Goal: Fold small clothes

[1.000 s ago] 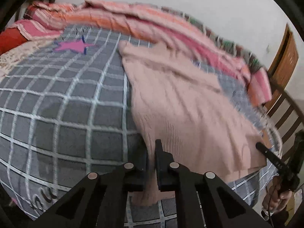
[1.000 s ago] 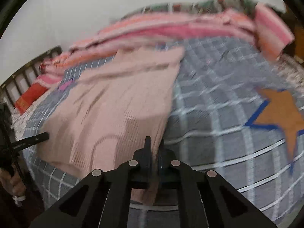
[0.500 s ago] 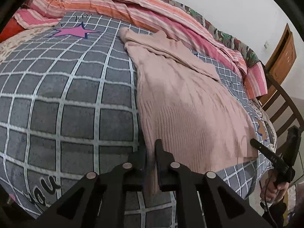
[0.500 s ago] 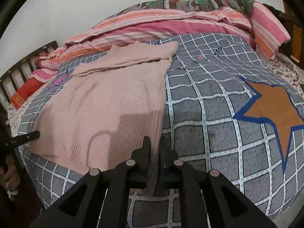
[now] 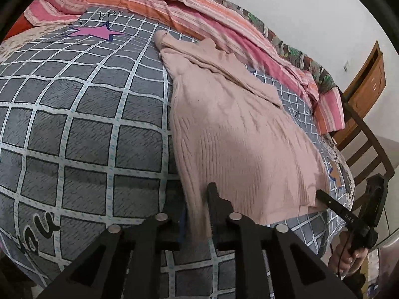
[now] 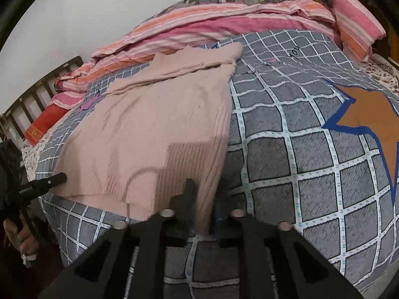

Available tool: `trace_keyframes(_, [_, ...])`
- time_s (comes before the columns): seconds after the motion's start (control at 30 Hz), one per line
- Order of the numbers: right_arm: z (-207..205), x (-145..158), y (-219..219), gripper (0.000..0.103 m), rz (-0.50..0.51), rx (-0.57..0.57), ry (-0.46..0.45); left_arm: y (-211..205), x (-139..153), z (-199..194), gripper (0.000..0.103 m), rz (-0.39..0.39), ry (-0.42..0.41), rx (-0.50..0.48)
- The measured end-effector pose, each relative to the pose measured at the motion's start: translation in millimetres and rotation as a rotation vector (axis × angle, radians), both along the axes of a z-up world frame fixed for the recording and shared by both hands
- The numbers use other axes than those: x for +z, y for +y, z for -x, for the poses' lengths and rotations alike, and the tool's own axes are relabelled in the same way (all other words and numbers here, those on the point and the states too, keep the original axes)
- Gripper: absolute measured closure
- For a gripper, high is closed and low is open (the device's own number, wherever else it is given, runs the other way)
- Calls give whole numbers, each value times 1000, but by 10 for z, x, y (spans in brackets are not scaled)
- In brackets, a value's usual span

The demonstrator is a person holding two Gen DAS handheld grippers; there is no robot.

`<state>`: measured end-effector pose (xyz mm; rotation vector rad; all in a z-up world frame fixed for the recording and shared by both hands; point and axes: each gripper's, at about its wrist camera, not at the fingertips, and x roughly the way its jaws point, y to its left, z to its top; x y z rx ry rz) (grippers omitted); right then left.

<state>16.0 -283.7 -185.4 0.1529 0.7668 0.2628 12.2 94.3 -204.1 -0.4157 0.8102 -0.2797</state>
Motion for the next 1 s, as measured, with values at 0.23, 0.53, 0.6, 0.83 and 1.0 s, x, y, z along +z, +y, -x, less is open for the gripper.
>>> trace_keyframes(0.23, [0, -42, -31, 94, -13, -28, -13, -103, 1, 33, 89, -74, -21, 11])
trace_keyframes(0.53, [71, -48, 114, 94, 91, -46, -64, -62, -38, 3, 89, -33, 9, -8])
trace_keyframes(0.6, [66, -56, 104, 94, 80, -56, -57, -54, -44, 12, 89, -29, 7, -16])
trace_keyframes(0.83, [51, -61, 17, 94, 5, -43, -26, -78, -27, -21, 89, -30, 19, -28])
trace_keyframes(1.0, [34, -84, 32, 93, -9, -29, -6, -75, -47, -27, 89, -14, 13, -18])
